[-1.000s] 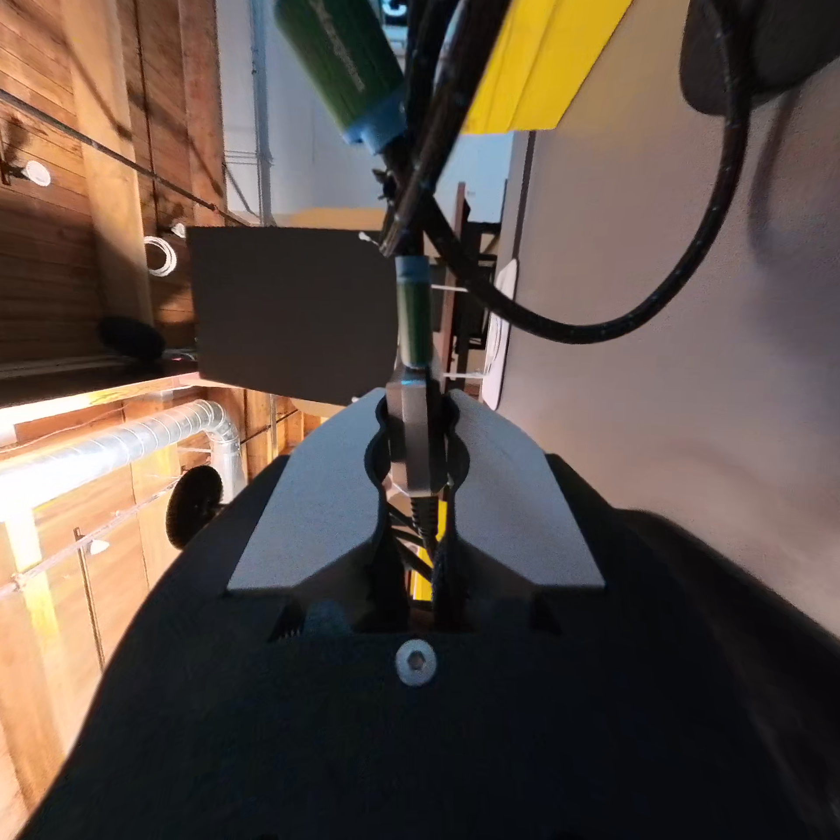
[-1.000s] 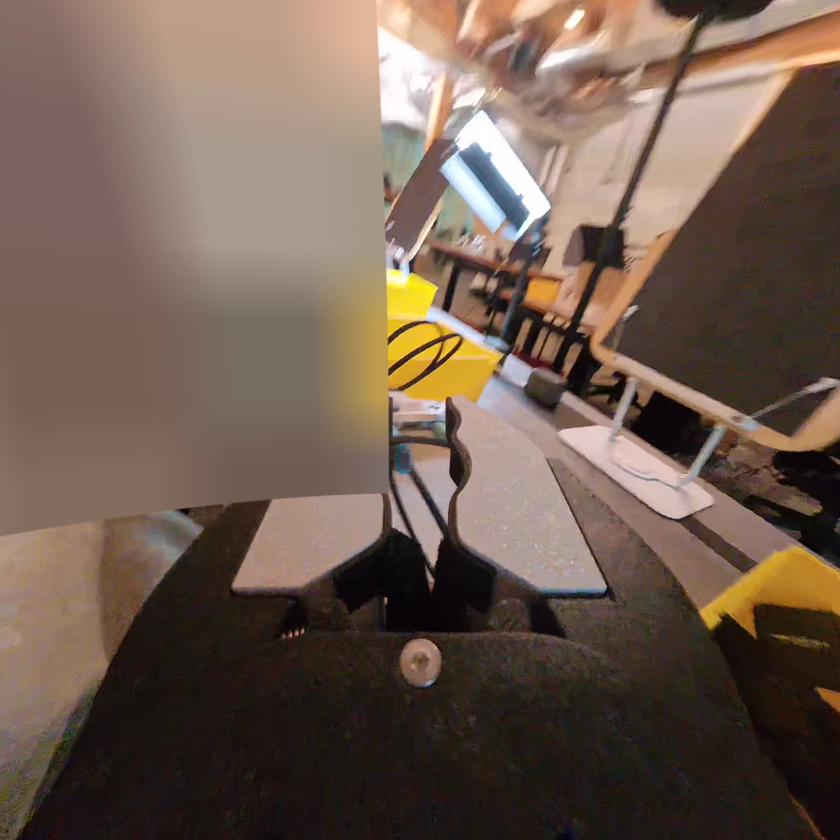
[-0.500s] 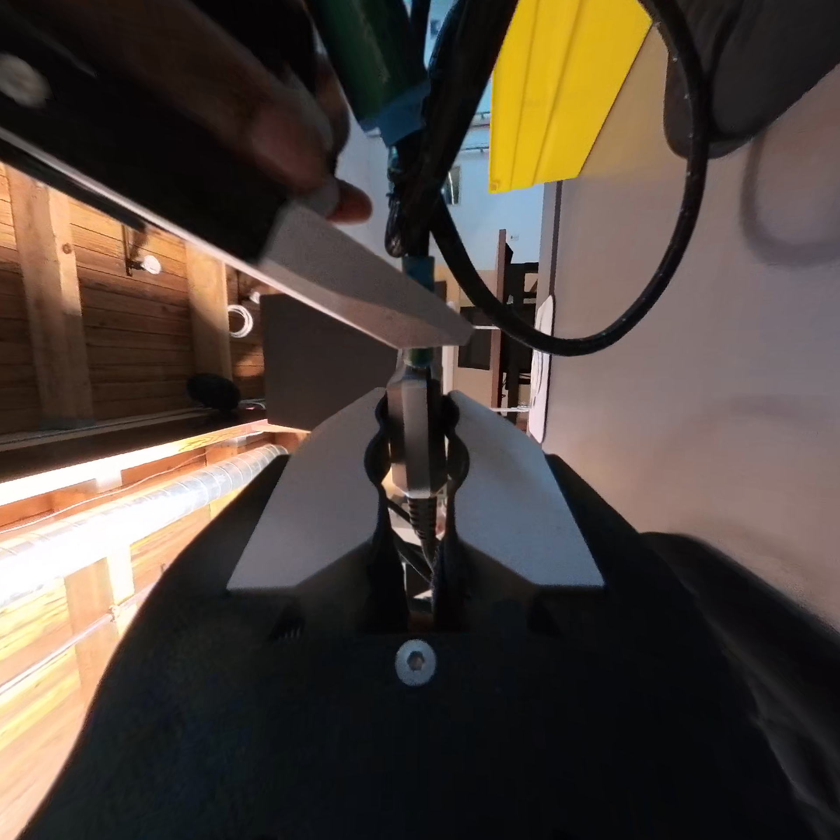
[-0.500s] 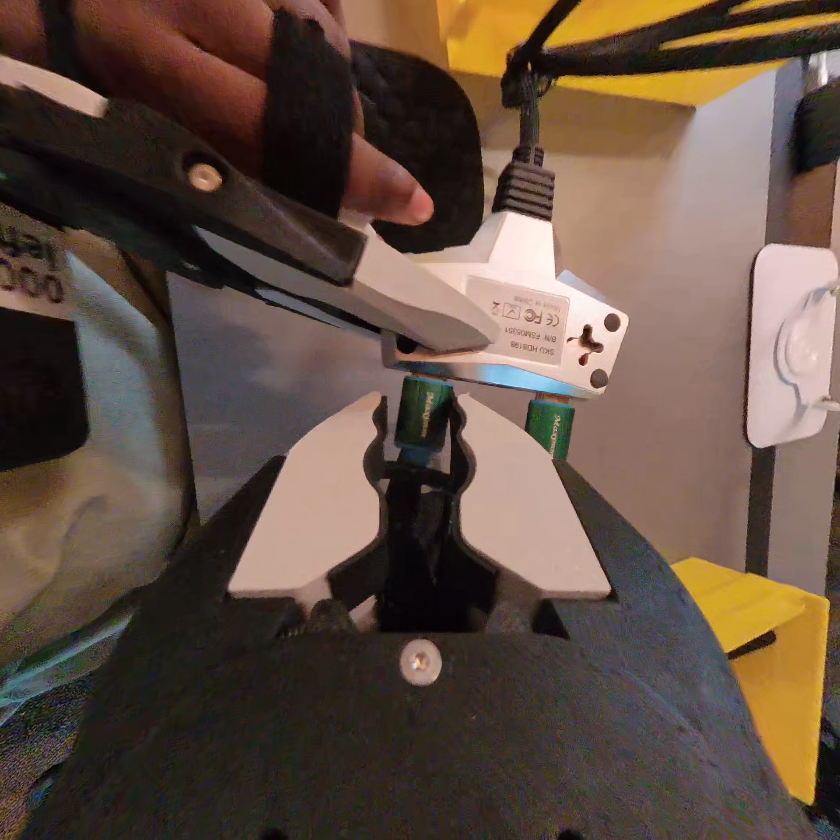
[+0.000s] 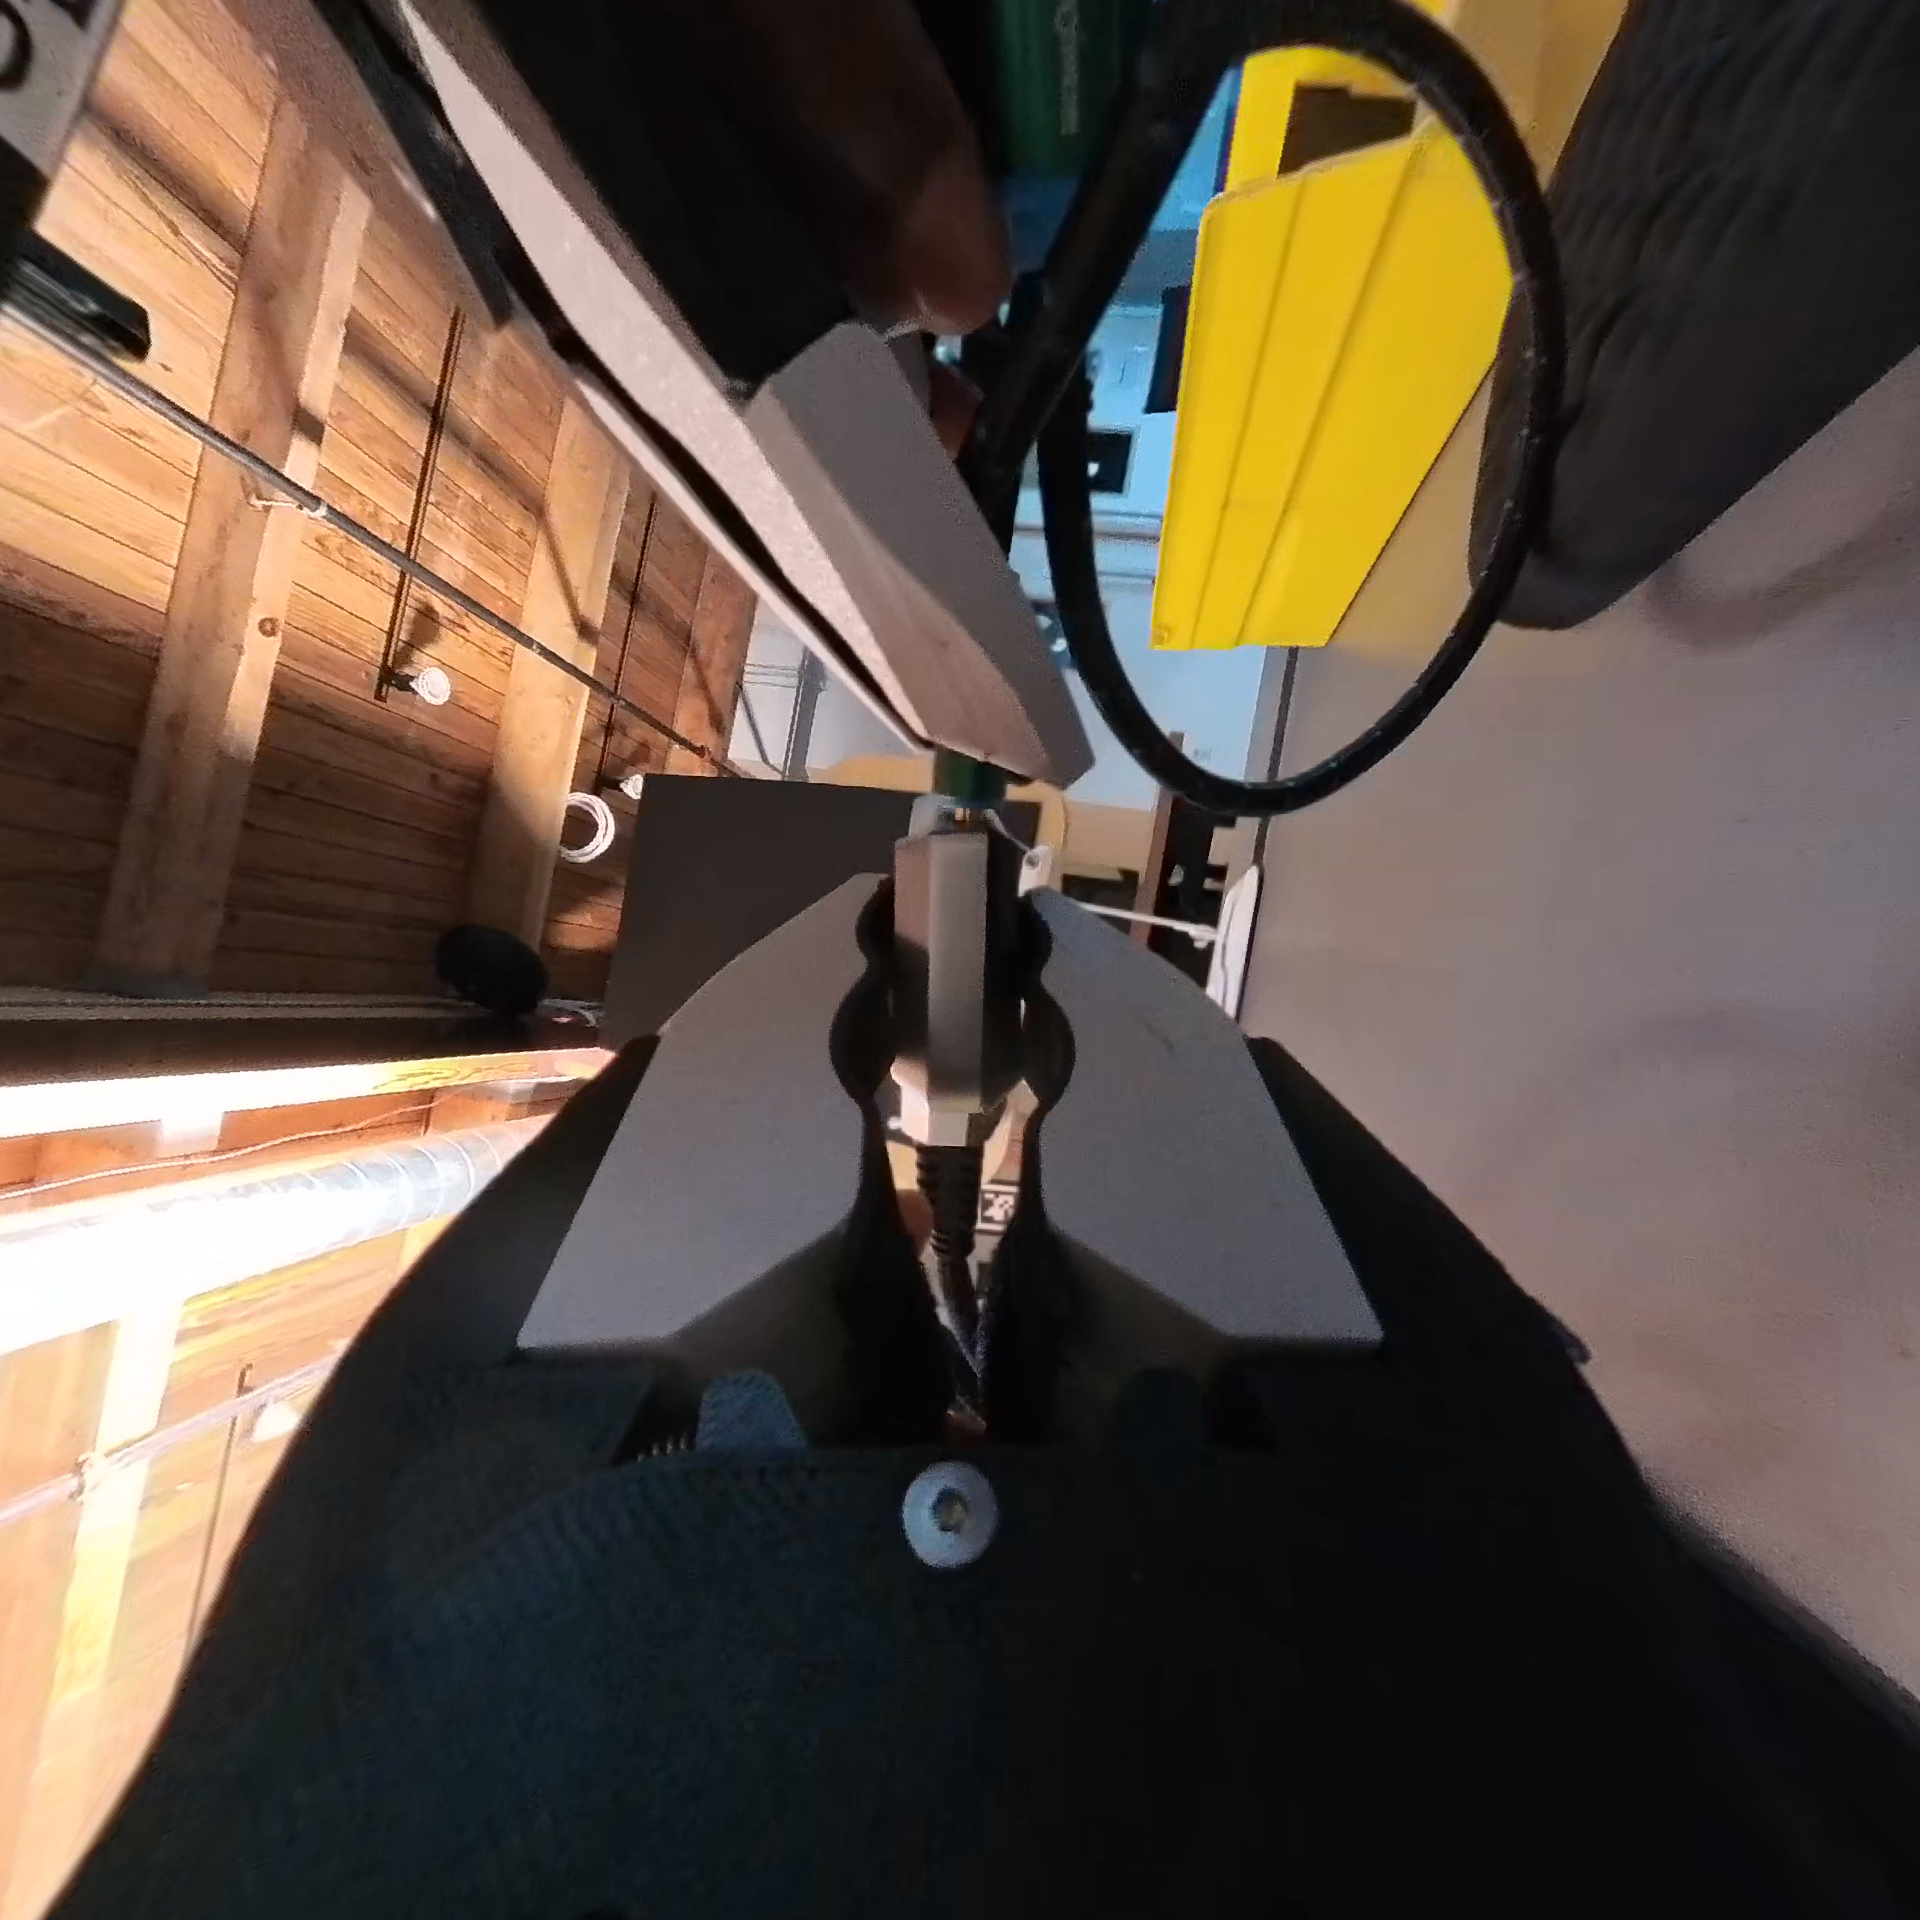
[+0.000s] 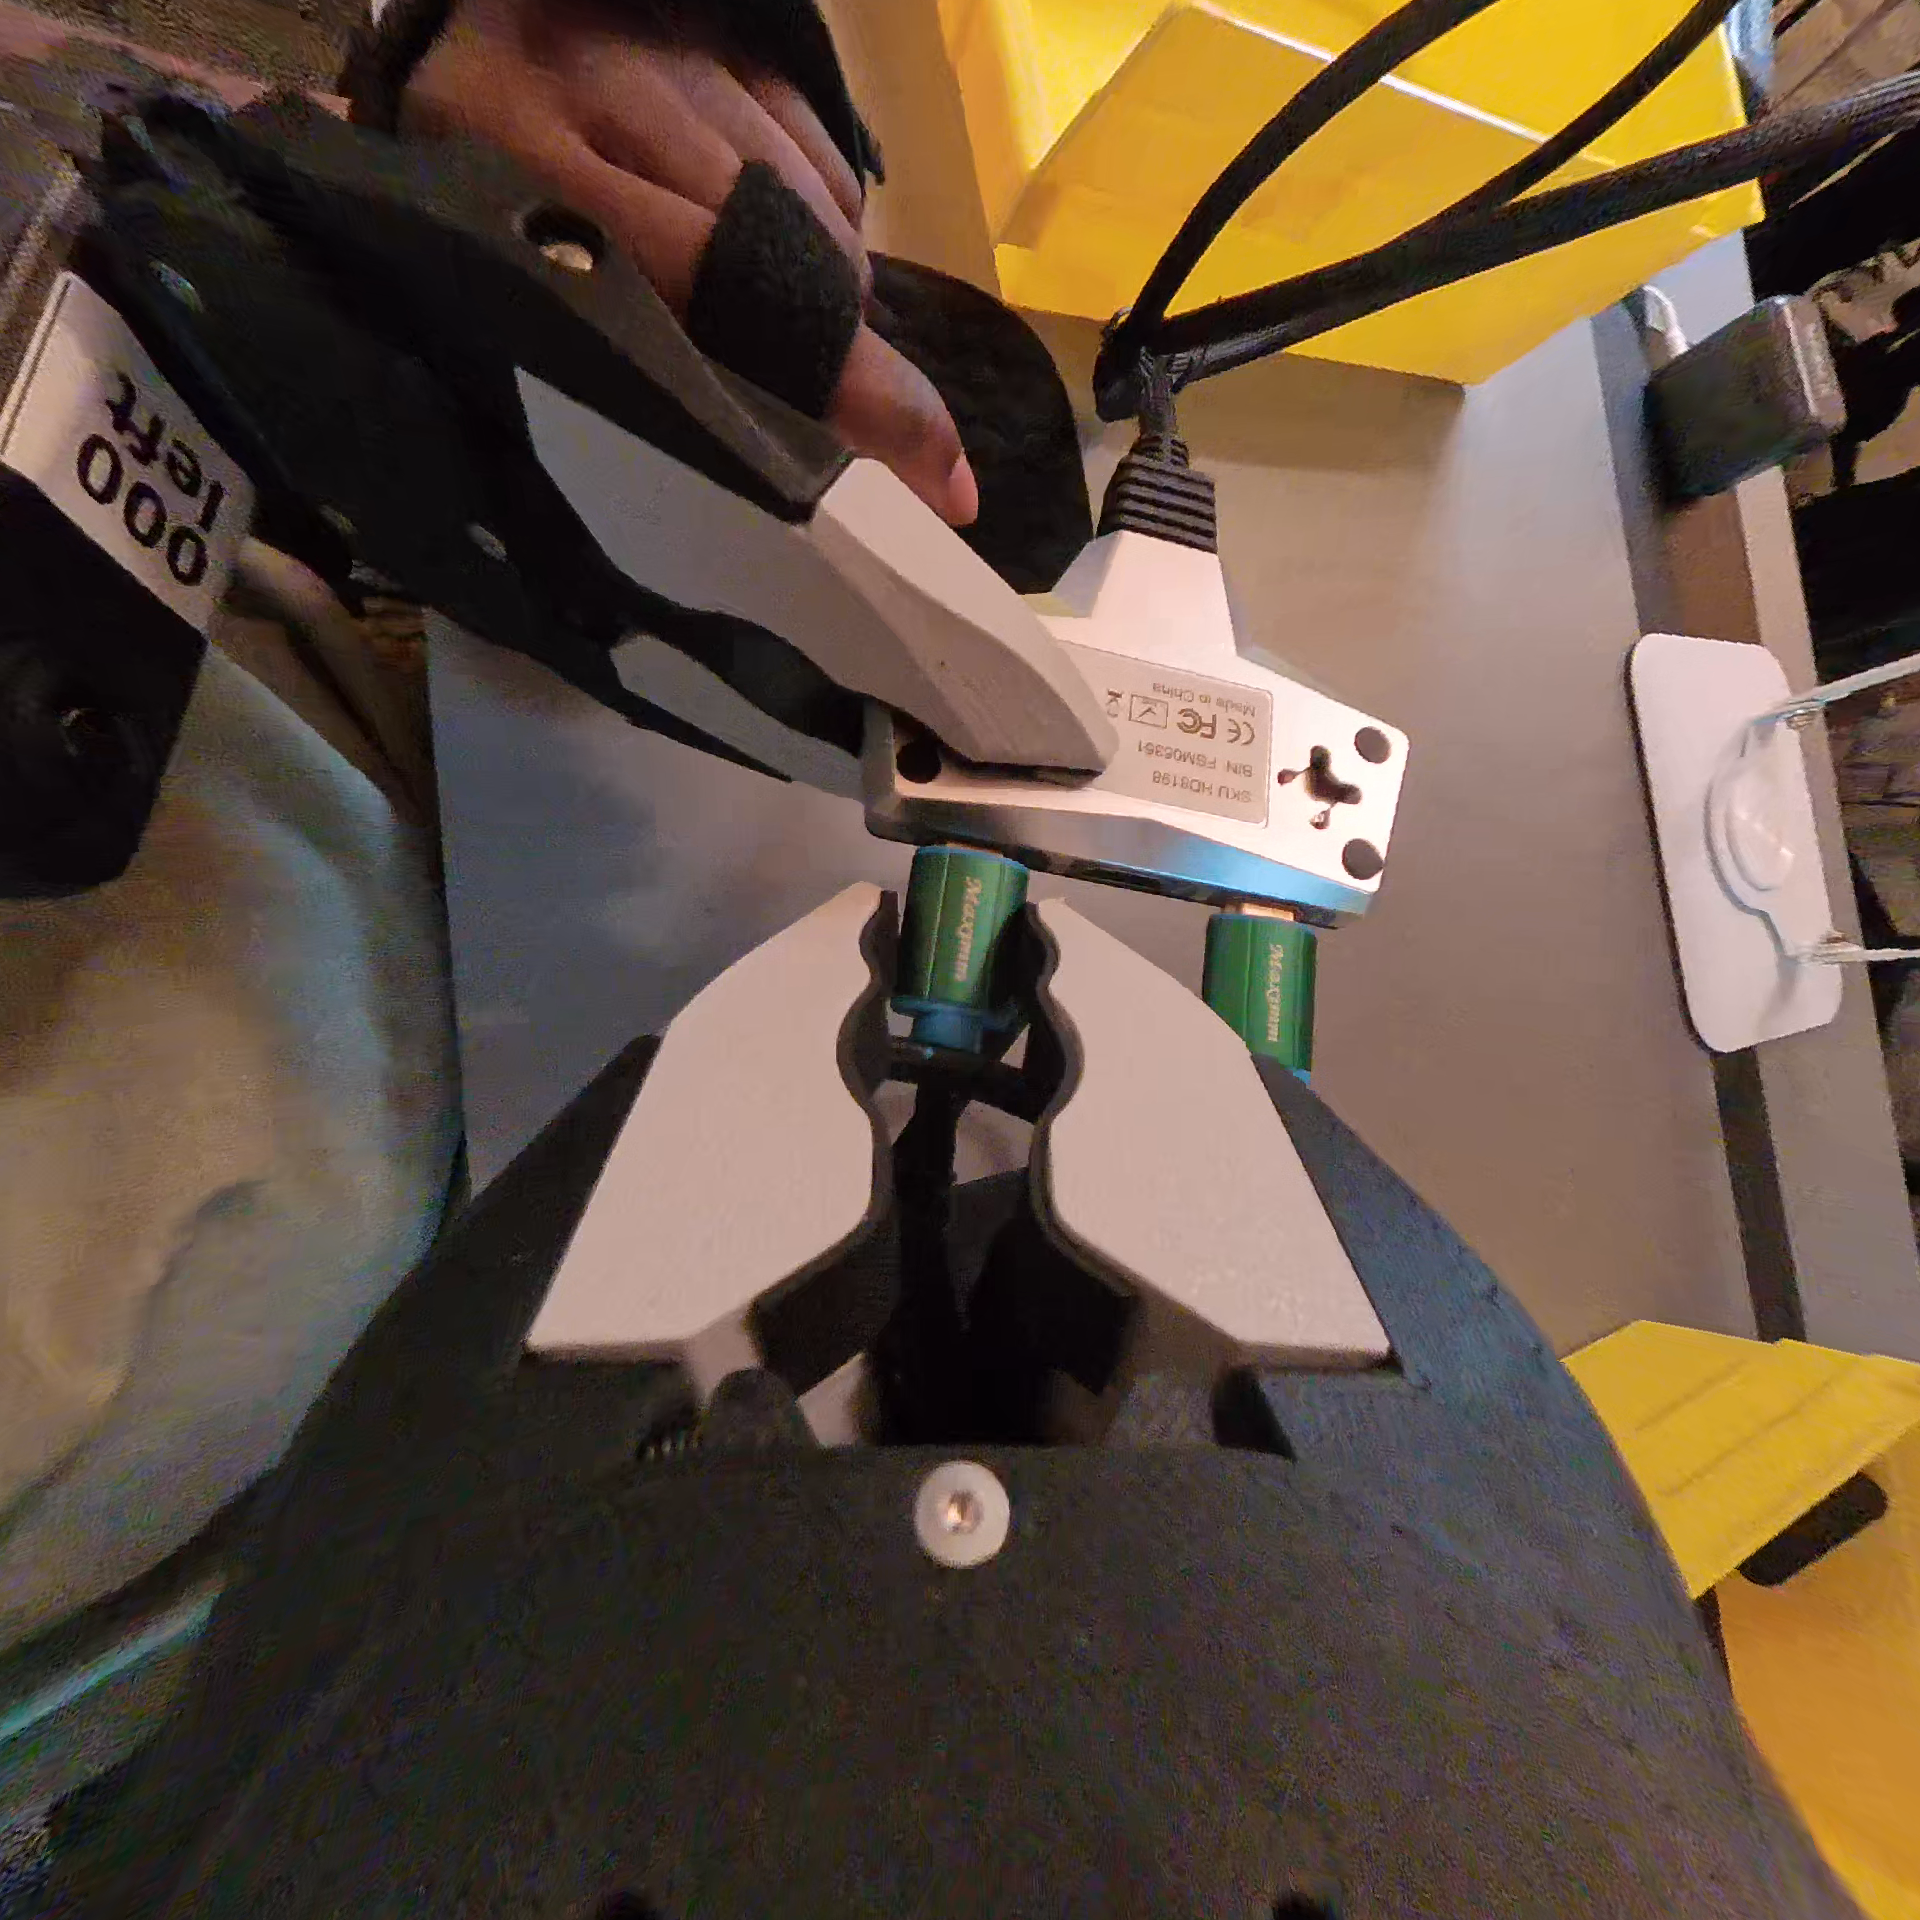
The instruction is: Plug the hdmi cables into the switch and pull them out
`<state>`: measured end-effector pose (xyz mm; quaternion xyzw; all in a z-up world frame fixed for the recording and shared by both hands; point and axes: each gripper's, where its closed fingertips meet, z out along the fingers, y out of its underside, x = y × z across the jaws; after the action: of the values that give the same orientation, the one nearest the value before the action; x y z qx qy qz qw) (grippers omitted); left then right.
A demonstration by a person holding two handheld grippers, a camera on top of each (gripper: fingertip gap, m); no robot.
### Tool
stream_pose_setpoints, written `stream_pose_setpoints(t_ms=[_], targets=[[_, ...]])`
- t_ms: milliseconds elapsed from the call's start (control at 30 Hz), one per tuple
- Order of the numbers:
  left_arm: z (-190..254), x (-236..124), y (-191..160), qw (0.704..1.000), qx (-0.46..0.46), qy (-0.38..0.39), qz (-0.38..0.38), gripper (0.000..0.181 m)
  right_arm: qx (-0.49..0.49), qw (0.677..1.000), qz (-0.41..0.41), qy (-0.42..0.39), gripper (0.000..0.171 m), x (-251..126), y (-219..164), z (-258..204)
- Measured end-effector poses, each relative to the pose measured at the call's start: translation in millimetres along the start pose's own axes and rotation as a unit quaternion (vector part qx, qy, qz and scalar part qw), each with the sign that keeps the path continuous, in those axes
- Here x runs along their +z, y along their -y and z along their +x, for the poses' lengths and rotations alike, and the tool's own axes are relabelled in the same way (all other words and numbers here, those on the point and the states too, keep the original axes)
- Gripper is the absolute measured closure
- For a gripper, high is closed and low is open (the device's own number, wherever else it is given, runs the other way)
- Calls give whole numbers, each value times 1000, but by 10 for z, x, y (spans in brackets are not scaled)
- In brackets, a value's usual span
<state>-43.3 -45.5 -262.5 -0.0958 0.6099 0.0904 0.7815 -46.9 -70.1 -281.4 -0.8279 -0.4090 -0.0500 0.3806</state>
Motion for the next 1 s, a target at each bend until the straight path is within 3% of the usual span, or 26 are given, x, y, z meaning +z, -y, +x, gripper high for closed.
stream_pose_setpoints(t_ms=[167,233,300,367,467,567,867,1000], targets=[[56,3,52,1000,-14,-5,9,160,7,1000,5,10,149,-51,-76,-36],[171,-28,-435,997,-28,-34,-65,161,-21,996,-35,-81,148,-257,-262,270],[101,-65,-547,995,-12,-41,-93,162,29,998,46,7,149,-396,-81,36],[-165,-20,-257,997,-65,0,-46,162,-4,998,56,2,149,-439,57,-19],[-112,21,-281,996,-73,-16,-51,162,-13,990,143,-14,149,-686,187,118],[0,103,-267,991,-108,-43,-65,161,8,970,239,44,149,-885,298,8],[138,277,-331,967,-226,-49,-110,161,-25,956,266,123,149,-1002,163,-525],[15,251,-388,948,-305,-21,-86,161,-61,934,331,118,150,-1505,220,-562]])
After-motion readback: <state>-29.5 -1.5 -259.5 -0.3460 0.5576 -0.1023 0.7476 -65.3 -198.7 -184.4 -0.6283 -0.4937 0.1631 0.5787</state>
